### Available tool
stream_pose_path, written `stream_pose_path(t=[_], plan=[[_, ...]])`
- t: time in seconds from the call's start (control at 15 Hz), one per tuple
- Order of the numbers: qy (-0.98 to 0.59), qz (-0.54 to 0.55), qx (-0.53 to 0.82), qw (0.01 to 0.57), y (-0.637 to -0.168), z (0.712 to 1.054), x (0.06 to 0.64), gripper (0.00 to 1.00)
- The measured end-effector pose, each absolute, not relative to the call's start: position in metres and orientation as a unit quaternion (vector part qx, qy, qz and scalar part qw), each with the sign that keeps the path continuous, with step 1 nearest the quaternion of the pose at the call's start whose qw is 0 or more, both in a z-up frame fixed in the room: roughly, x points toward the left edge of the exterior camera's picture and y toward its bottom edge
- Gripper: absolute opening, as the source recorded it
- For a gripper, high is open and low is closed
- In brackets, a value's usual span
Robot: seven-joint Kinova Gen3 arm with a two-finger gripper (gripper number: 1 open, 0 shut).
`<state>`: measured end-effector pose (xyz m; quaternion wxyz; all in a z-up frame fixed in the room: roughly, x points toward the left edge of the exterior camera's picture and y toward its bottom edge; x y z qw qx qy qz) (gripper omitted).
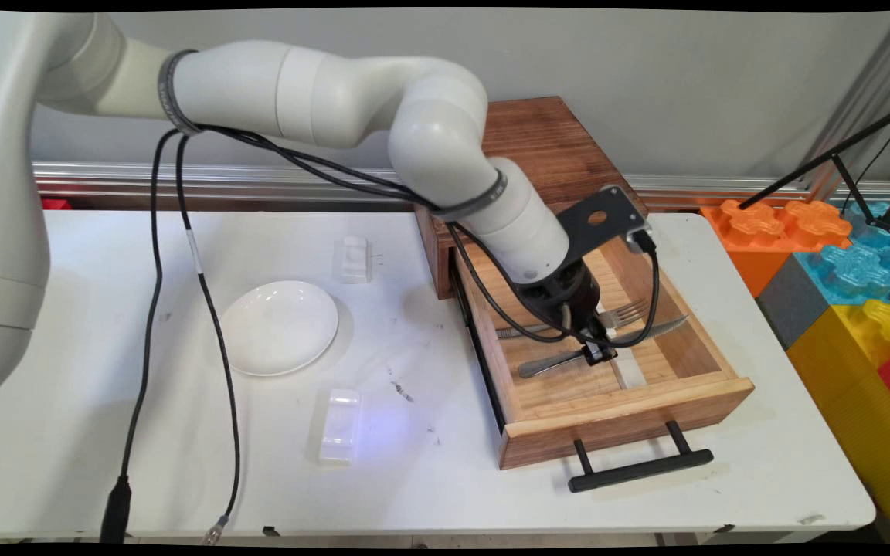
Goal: Place the picked object into the drawer
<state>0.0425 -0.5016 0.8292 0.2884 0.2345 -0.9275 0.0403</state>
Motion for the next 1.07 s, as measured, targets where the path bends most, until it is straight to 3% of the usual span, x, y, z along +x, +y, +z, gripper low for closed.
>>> stream_pose_path(t=[1.07], plan=[[-0.931,0.029,0.222,0.287,-0.521,0.785,0.036,0.00]])
